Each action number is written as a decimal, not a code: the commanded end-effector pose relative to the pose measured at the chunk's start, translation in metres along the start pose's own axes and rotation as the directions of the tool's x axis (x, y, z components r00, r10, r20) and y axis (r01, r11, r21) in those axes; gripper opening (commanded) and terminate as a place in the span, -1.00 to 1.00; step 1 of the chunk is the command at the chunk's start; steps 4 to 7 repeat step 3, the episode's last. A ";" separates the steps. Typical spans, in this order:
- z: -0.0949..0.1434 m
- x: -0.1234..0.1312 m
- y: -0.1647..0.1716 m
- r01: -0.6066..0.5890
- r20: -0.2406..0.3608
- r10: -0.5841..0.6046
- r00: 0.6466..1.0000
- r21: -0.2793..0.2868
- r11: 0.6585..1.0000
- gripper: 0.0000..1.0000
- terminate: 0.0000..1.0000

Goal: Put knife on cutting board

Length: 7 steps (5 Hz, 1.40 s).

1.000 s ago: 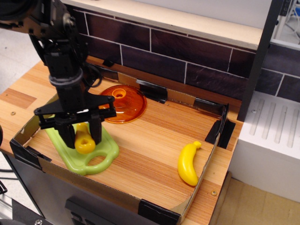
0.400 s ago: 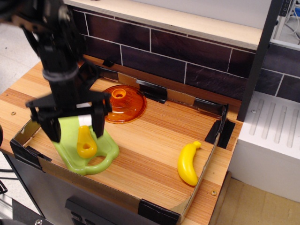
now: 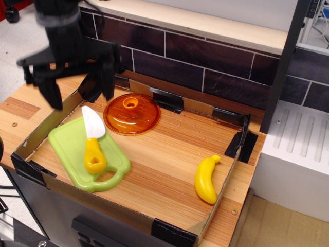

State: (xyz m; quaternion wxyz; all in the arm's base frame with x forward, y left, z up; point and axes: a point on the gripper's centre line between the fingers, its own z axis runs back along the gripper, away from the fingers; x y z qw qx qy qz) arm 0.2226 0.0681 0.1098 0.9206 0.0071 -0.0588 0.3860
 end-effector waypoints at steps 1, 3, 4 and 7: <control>0.019 0.024 -0.013 -0.054 0.040 0.054 0.998 -0.005 0.999 1.00 -1.00; 0.019 0.024 -0.013 -0.054 0.040 0.054 0.998 -0.005 0.999 1.00 1.00; 0.019 0.024 -0.013 -0.054 0.040 0.054 0.998 -0.005 0.999 1.00 1.00; 0.019 0.024 -0.013 -0.054 0.040 0.054 0.998 -0.005 0.999 1.00 1.00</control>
